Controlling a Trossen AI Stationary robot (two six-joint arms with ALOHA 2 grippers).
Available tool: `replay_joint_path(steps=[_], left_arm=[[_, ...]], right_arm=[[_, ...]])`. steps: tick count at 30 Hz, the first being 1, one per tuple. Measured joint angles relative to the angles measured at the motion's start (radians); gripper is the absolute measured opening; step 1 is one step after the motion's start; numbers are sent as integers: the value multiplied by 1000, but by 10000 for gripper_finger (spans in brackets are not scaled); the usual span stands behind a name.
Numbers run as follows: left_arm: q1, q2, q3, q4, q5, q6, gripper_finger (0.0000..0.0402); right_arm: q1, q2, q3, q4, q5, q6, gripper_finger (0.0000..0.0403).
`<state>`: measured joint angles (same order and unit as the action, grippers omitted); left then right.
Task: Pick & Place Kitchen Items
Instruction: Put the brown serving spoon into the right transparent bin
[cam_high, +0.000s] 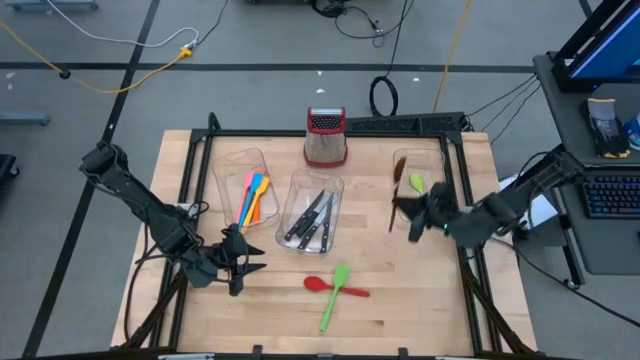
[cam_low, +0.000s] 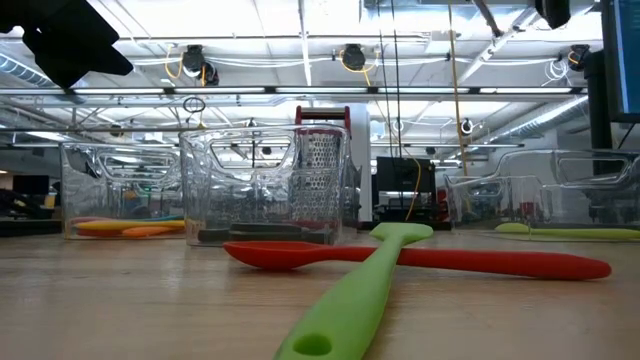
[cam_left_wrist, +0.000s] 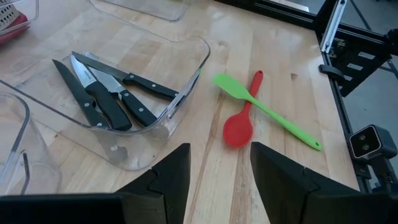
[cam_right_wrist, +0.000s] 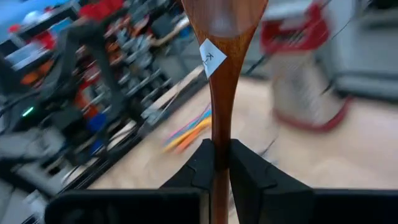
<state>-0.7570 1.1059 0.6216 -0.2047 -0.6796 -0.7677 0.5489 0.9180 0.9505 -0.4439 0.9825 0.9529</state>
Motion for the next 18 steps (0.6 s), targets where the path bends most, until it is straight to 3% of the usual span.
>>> replay_joint_path(steps=[6,11,18], left_arm=[[0,0,0,0,-3,30,170],[0,0,0,1,-67,132,170],[-1,-2,0,1,-133,190,170]], right_arm=[[-176,-104,1,-61,-7,-107,19],[-356,-117,2,-203,-146,-76,19],[-575,-34,2,-421,-368,13,19]])
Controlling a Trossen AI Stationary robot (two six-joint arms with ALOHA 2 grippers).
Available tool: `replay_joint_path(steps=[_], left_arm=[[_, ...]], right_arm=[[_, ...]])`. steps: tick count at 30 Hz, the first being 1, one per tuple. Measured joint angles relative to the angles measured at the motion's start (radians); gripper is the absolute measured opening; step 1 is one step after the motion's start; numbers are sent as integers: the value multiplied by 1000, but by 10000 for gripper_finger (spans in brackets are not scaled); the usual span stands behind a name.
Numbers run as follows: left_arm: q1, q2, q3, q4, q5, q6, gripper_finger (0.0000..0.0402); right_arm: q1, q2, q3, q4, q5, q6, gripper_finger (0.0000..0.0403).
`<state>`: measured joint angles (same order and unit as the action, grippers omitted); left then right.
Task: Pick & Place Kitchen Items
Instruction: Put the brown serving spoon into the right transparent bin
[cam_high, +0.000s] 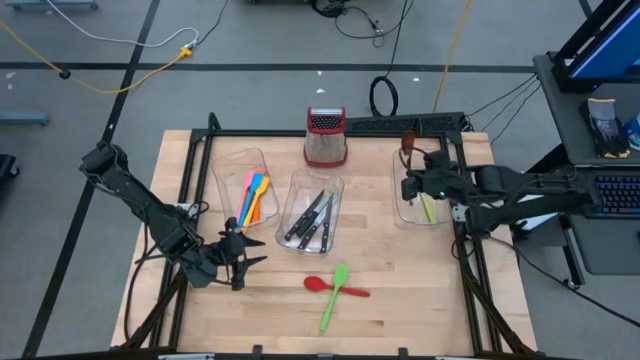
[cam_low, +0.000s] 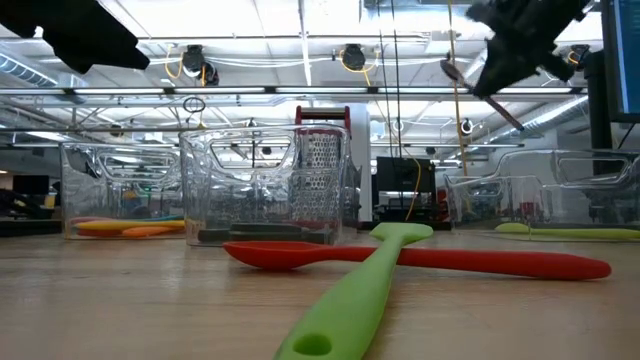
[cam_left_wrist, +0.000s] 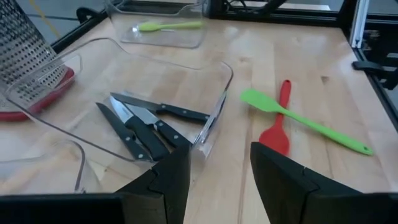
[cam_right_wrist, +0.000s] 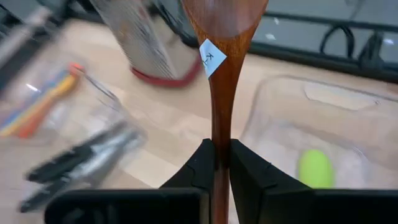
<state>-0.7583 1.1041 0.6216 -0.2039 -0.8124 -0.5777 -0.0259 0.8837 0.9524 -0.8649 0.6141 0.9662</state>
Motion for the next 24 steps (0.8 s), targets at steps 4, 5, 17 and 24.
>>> replay_joint_path(steps=[4,5,17,24], left_arm=[[-18,-9,0,-2,2,30,170],[-24,-17,0,-1,5,39,170],[-47,-153,-100,185,68,178,170],[-15,-283,-287,432,157,262,170]], right_arm=[[-93,50,0,-17,-96,-33,19],[-114,62,0,-24,-123,-40,19],[-236,160,0,-154,-249,-43,19],[-279,160,0,-230,-252,-52,19]])
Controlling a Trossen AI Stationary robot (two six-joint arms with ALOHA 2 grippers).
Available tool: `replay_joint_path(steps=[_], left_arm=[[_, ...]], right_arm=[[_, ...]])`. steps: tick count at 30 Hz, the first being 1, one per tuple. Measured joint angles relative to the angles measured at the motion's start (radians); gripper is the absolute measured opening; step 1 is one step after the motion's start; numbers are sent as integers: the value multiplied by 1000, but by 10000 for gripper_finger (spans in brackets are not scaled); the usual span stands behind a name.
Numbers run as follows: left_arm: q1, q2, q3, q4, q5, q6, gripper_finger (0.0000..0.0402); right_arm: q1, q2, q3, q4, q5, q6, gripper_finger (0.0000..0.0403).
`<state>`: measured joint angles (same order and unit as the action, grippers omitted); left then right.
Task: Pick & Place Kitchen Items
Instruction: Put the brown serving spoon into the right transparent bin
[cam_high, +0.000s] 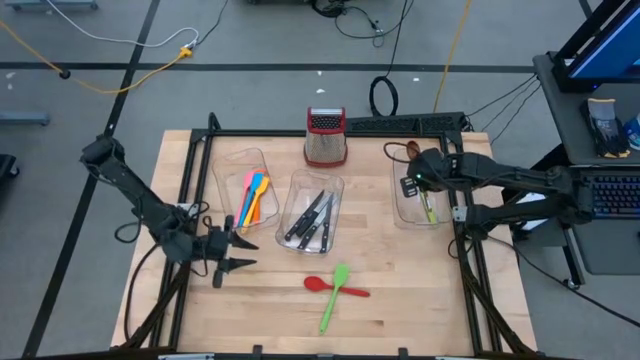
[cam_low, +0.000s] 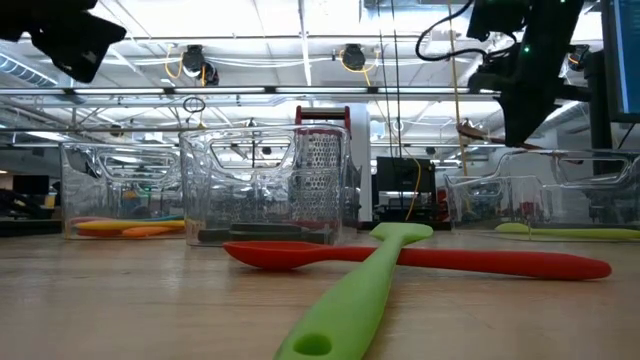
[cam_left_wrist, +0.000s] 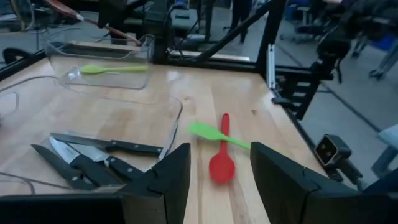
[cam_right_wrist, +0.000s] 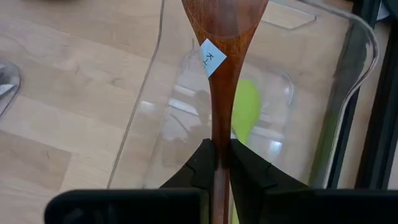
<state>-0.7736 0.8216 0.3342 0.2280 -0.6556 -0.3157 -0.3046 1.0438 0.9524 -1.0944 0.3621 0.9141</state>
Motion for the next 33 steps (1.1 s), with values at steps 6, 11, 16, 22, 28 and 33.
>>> replay_joint_path(steps=[6,11,16,22,28,33], left_arm=[[76,-78,-62,36,138,57,170],[191,-84,-62,56,286,131,170],[290,-94,-62,37,373,129,170],[314,-170,-62,-23,373,128,170],[314,-257,-62,-84,370,132,170],[314,-306,-62,-109,366,140,170]], right_arm=[[-24,33,0,1,-13,-51,19],[-43,101,-1,2,-75,-104,19],[-49,161,-2,-2,-93,-126,19],[-70,171,-2,-42,-133,-147,19],[-97,170,-2,-53,-133,-153,19],[-130,171,-7,-41,-180,-178,19]])
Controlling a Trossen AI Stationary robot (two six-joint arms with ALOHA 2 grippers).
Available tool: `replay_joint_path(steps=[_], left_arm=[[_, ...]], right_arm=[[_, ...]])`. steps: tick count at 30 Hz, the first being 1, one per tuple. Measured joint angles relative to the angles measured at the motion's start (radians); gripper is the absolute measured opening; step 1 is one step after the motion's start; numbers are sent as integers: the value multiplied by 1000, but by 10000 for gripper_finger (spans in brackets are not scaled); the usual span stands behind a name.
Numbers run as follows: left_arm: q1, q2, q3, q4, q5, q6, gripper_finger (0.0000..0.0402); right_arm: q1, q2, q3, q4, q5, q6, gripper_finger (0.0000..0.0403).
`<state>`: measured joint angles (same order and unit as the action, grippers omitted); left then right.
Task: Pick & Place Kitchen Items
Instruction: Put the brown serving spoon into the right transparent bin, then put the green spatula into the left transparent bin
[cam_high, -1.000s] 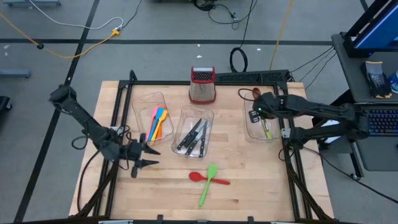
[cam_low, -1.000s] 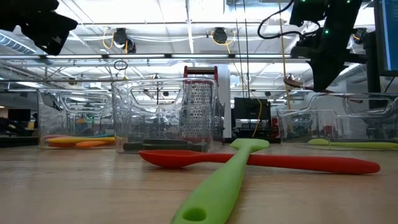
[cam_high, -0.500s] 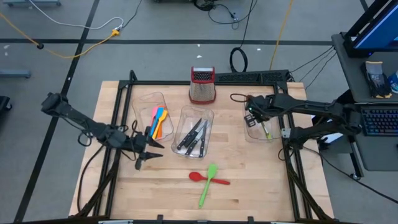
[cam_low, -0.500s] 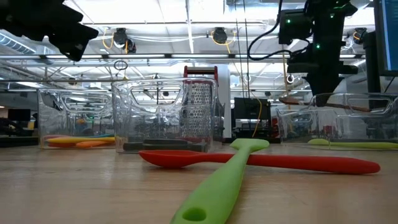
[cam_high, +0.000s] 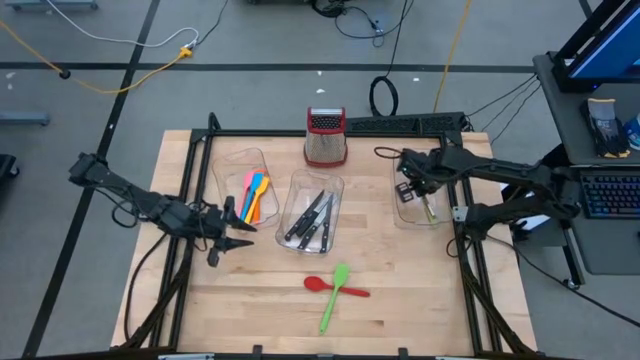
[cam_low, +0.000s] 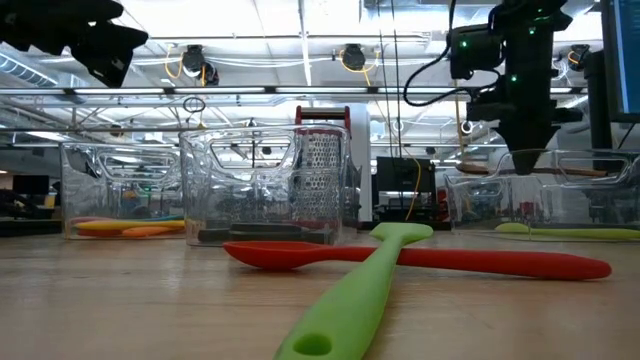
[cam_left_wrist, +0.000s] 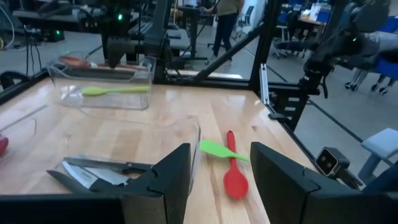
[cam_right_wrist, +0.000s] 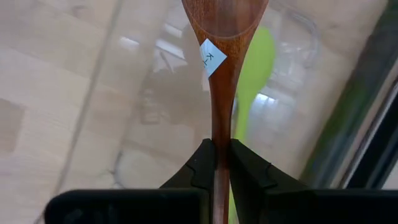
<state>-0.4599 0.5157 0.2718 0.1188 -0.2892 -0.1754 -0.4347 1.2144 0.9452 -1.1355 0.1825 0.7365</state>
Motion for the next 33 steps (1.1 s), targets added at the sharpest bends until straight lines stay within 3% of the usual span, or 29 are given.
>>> replay_joint_path(steps=[11,19,24,33], left_arm=[[0,-14,0,-26,1,-14,170],[0,-14,0,-18,1,-20,170],[0,-14,0,-19,13,-33,170],[0,-14,0,-19,28,-53,170]], right_arm=[[-67,0,-170,184,-80,-54,23],[-73,0,-206,248,-80,-90,103],[-73,-1,-206,250,-80,-95,130],[-73,-82,-206,288,-80,-120,119]])
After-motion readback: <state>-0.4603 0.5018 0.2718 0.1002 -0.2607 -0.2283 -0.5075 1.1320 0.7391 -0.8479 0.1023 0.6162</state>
